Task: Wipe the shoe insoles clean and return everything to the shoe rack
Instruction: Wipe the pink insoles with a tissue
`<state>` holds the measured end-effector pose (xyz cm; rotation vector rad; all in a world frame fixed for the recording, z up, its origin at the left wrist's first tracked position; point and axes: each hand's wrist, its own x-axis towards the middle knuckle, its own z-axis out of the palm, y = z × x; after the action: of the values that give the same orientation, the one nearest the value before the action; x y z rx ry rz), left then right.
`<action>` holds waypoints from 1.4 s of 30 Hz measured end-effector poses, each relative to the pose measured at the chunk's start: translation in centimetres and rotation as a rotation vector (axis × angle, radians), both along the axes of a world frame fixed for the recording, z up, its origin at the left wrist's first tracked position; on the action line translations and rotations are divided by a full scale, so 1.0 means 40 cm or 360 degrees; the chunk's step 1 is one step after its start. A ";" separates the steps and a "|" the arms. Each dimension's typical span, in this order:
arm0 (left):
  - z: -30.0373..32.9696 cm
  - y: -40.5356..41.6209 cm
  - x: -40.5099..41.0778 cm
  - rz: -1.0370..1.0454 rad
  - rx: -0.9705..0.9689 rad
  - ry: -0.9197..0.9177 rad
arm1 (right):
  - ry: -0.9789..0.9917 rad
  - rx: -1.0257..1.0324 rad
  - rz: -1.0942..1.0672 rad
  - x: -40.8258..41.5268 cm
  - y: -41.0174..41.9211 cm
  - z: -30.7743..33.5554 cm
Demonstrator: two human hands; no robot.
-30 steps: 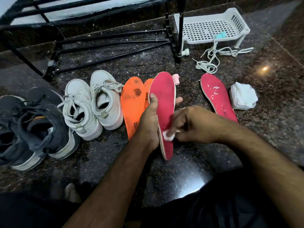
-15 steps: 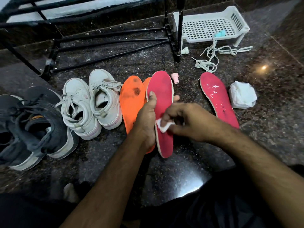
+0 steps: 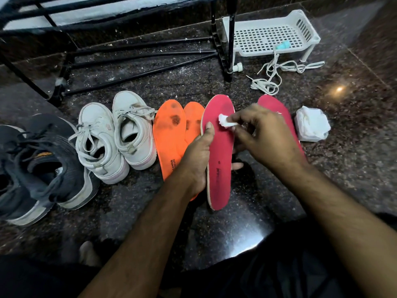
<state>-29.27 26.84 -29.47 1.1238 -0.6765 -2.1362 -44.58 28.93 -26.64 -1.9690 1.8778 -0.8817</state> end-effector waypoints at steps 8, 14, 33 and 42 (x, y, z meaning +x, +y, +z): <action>-0.015 0.001 -0.003 0.0167 0.0063 -0.0067 | -0.0139 0.0401 0.0188 0.063 0.025 0.003; -0.002 0.008 -0.009 0.0127 0.0029 -0.0024 | -0.0567 0.0541 0.0223 0.008 0.031 0.018; 0.002 -0.015 0.012 0.0238 0.0110 0.0058 | -0.0408 0.0510 0.0393 -0.001 0.038 0.024; -0.001 -0.031 0.026 0.0272 0.0277 0.0151 | -0.0129 0.0384 0.0609 0.083 0.040 0.005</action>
<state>-28.23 25.60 -29.52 1.1192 -0.3433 -2.1164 -41.25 30.52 -26.45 -2.0101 1.4173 -0.5843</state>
